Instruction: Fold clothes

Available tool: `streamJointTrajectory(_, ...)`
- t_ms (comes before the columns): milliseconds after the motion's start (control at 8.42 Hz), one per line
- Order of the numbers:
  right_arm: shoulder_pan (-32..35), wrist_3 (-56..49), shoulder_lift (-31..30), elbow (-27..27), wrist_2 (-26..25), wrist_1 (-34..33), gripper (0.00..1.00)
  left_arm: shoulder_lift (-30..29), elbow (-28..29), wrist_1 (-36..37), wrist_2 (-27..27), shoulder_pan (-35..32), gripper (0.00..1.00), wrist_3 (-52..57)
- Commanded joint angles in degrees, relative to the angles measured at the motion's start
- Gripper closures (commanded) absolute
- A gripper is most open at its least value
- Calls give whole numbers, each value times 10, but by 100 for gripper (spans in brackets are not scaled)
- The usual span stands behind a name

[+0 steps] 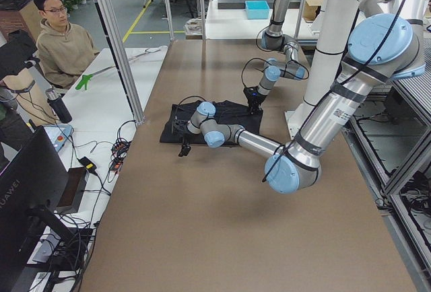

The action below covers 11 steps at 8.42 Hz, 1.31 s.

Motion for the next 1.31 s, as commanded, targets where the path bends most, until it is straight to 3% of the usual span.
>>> streamJointTrajectory(0,-5,0,-2,1,0,-1,77,0,0,0,5,1,0,-1)
streamJointTrajectory(119,-6,1,-3,1,0,-1,95,0,0,0,5,1,0,-1)
streamJointTrajectory(237,-6,1,-4,1,0,-2,100,0,0,0,5,1,0,-1)
streamJointTrajectory(475,-6,0,-9,17,3,-7,100,0,0,1,5,1,0,-2)
streamJointTrajectory(712,-5,-31,-75,109,7,-32,100,0,0,1,5,1,0,-2)
streamJointTrajectory(1187,-6,-34,-130,111,7,-8,100,-2,2,1,5,1,0,-2)
